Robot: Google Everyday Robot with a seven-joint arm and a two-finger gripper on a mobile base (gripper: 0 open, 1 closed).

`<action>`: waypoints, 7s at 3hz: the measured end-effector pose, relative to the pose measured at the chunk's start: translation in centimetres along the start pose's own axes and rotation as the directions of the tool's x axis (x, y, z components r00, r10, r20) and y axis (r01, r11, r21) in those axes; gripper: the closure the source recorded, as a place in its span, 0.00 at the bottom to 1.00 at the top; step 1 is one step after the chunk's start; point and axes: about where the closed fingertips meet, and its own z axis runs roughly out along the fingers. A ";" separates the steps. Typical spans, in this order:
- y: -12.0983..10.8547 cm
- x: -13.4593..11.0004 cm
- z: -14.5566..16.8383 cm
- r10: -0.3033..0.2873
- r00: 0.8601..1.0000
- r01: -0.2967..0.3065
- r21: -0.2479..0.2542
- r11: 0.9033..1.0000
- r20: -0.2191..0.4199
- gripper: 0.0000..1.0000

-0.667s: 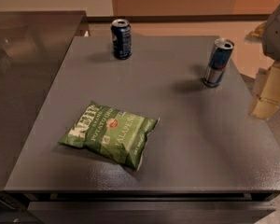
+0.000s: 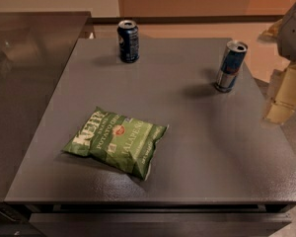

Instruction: Move redbull can near pepsi can

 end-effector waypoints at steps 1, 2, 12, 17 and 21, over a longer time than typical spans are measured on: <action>-1.2 0.0 0.1 0.025 0.998 -0.026 0.014 1.000 0.063 0.00; -3.3 0.8 0.9 0.088 0.986 -0.094 0.031 0.995 0.143 0.00; -16.7 0.1 12.1 0.400 0.789 -0.379 -0.142 0.914 0.466 0.63; -19.0 -15.3 12.1 0.234 0.789 -0.143 -0.200 0.969 0.568 1.00; -18.1 -21.1 17.1 0.201 0.811 -0.070 -0.250 0.966 0.549 1.00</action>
Offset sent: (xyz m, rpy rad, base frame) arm 0.0605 -0.0331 -0.0077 0.2720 -0.0999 -0.1276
